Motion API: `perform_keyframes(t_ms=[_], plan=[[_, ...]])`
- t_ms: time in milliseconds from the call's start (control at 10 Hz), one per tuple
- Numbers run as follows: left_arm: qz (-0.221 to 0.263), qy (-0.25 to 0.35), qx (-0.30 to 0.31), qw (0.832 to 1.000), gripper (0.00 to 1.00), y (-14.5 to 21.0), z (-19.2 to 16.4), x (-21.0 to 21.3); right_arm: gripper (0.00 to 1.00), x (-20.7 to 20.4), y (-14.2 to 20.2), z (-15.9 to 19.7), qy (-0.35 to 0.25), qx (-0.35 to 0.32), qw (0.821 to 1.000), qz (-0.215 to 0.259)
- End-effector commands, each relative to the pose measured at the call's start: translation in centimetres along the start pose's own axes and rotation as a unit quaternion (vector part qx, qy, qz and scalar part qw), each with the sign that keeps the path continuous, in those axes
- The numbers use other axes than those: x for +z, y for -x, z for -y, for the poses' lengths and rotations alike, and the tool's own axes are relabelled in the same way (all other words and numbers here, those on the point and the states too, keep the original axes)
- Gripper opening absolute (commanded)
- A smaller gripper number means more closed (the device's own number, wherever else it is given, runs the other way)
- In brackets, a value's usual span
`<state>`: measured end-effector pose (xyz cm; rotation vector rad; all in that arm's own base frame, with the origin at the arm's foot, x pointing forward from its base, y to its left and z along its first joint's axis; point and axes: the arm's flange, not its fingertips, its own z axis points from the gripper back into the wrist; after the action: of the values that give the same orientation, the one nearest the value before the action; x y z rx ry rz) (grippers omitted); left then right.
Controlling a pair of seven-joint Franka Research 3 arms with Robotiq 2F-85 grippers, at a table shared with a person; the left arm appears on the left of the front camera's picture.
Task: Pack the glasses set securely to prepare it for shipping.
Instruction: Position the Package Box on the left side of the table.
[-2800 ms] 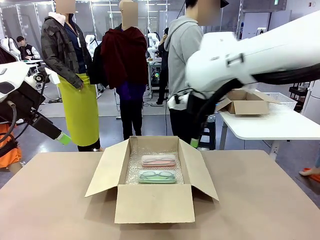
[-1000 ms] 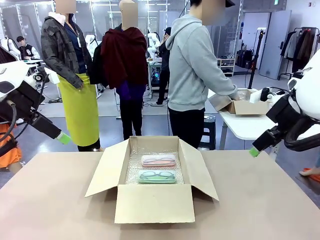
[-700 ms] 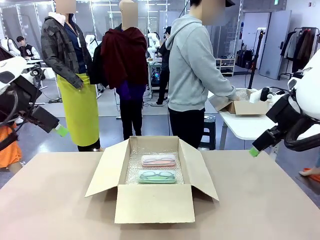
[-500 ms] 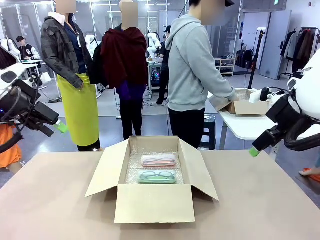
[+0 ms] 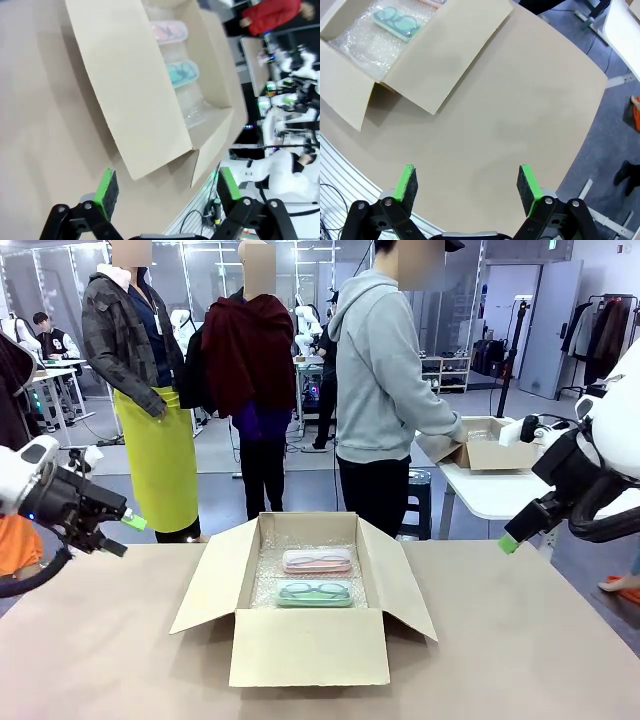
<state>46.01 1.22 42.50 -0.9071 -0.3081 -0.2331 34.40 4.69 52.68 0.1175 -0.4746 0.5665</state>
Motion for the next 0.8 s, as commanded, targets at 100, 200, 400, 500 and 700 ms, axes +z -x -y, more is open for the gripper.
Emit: perform_keyframes(t_ms=[100, 200, 400, 500, 700], plan=[[-0.007, 0.045, 0.014, 0.999, 1.0, -0.7, -5.0, -2.7, 1.0, 0.1, 0.0, -0.1, 0.003, -0.002, 1.0, -0.001], [-0.009, 0.05, 0.028, 0.998, 1.0, -0.5, -6.1, -3.7, 1.0, 0.1, 0.0, -0.1, 0.003, -0.002, 1.0, -0.001], [0.004, 0.054, 0.033, 0.998, 1.0, -0.4, -6.4, -4.6, 1.0, 0.1, 0.0, -0.1, 0.003, -0.002, 1.0, -0.001], [0.002, 0.047, 0.036, 0.998, 1.0, -0.5, -6.6, -4.9, 1.0, 0.1, 0.0, -0.1, 0.003, -0.002, 1.0, -0.001], [-0.014, 0.046, 0.04, 0.998, 1.0, 0.1, -6.8, -5.2, 1.0, 0.1, 0.0, -0.1, 0.003, -0.002, 1.0, -0.001]])
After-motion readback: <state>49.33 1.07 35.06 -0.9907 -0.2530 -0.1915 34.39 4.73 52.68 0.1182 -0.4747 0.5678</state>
